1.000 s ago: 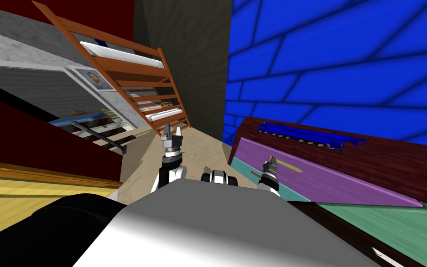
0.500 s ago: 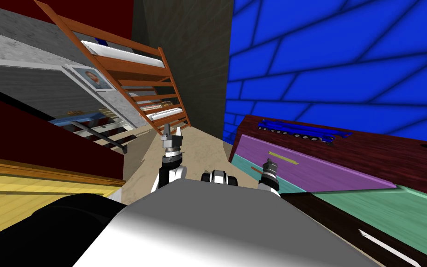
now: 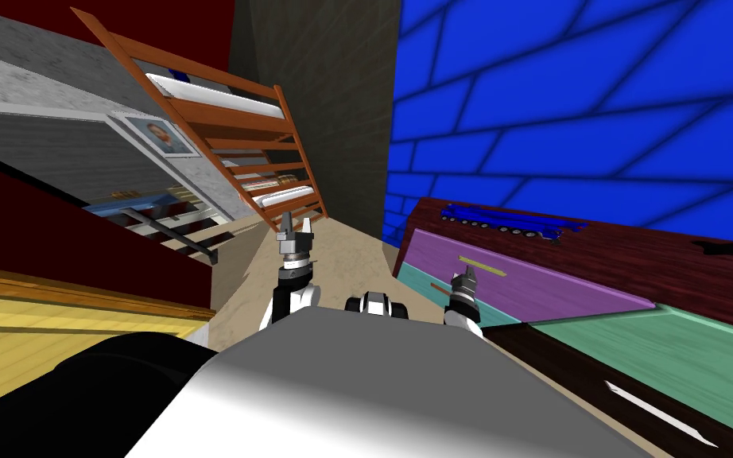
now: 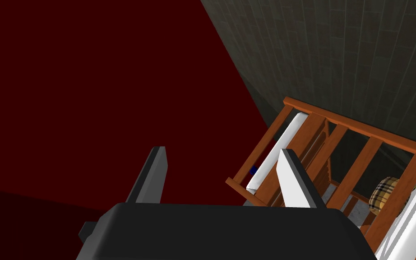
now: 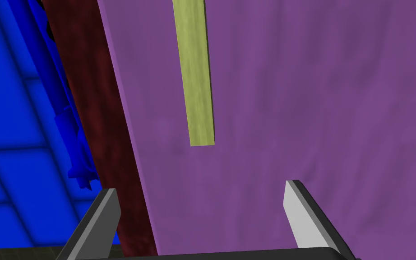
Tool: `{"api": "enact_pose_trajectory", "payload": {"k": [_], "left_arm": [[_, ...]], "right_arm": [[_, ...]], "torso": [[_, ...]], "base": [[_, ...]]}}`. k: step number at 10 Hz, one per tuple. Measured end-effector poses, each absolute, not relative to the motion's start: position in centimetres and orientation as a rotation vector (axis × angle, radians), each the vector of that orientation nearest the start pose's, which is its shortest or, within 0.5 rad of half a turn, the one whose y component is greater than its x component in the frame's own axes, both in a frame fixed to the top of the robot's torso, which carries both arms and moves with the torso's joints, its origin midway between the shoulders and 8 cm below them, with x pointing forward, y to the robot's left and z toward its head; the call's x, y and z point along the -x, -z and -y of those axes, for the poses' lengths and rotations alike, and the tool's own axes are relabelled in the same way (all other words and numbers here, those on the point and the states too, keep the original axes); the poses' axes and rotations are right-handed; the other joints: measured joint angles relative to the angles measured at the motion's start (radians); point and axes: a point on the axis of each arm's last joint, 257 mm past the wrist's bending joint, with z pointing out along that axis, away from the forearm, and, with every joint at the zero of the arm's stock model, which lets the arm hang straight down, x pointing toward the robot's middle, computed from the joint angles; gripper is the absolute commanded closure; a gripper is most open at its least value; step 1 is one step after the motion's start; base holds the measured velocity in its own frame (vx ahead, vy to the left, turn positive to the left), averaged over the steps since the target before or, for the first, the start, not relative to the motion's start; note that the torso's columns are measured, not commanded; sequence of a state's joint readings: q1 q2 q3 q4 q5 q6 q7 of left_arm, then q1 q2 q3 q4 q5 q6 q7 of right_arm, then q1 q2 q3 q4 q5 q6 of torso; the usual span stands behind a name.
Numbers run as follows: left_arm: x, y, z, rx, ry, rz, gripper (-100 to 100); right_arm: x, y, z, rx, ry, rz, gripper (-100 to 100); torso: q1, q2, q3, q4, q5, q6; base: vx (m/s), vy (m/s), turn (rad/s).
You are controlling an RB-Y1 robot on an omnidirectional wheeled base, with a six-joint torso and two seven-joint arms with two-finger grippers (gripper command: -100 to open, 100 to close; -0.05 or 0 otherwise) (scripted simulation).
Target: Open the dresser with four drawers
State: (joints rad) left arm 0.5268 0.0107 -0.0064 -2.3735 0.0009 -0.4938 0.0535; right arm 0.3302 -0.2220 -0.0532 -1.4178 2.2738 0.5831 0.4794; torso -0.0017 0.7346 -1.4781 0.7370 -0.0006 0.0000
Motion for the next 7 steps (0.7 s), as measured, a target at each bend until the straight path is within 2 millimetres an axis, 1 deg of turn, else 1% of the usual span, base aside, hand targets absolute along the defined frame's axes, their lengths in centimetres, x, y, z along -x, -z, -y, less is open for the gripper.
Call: {"api": "enact_pose_trajectory", "payload": {"k": [7], "left_arm": [[-32.4, -5.6, -27.4, 0.619, 1.366, -0.563, 0]], "right_arm": [[-40.1, 30.2, 47.7, 0.78, 1.47, -1.599, -100]], "torso": [[0.002, 0.003, 0.002, 0.001, 0.0, 0.0]], "base": [[0.022, -0.015, -0.012]]}}
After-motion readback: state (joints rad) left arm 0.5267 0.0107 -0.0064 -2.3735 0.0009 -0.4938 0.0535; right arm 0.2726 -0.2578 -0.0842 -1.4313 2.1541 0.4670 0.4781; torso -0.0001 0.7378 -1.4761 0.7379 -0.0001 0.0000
